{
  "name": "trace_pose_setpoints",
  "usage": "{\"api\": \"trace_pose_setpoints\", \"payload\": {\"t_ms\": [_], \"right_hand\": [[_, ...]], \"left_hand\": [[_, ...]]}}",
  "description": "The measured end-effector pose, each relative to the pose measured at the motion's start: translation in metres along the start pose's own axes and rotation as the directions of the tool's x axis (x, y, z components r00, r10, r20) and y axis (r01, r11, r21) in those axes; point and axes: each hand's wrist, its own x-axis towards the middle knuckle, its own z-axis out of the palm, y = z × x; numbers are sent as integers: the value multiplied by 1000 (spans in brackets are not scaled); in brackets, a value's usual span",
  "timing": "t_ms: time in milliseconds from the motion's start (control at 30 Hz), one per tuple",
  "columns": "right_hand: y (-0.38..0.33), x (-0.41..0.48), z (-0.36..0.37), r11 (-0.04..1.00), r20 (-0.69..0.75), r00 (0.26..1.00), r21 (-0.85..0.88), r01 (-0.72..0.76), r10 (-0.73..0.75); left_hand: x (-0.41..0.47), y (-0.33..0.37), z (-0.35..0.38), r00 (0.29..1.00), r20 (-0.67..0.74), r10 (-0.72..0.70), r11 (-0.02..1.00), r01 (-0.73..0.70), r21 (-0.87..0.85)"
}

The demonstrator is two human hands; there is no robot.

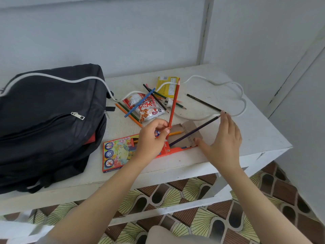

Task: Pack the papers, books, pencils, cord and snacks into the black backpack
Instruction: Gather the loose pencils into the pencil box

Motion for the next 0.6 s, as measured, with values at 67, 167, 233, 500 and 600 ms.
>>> {"api": "trace_pose_setpoints", "payload": {"t_ms": [67,167,233,500,600], "right_hand": [[1,-2,2,999,20,999,-37,-37,37],[3,-5,5,995,52,996,-83,-61,65],[4,-7,9,995,60,997,-90,-37,42],[1,-15,23,983,-48,991,-137,119,-127],[2,-16,24,981,-42,991,-155,116,-124]], "left_hand": [[0,1,0,1000,2,-7,1000,7,-14],[0,2,0,1000,-3,-2,1000,2,-13],[0,3,-1,1000,-18,-4,1000,4,-16],[4,11,-3,999,7,51,998,-51,44],[5,10,-2,982,139,124,961,-154,228]]}}
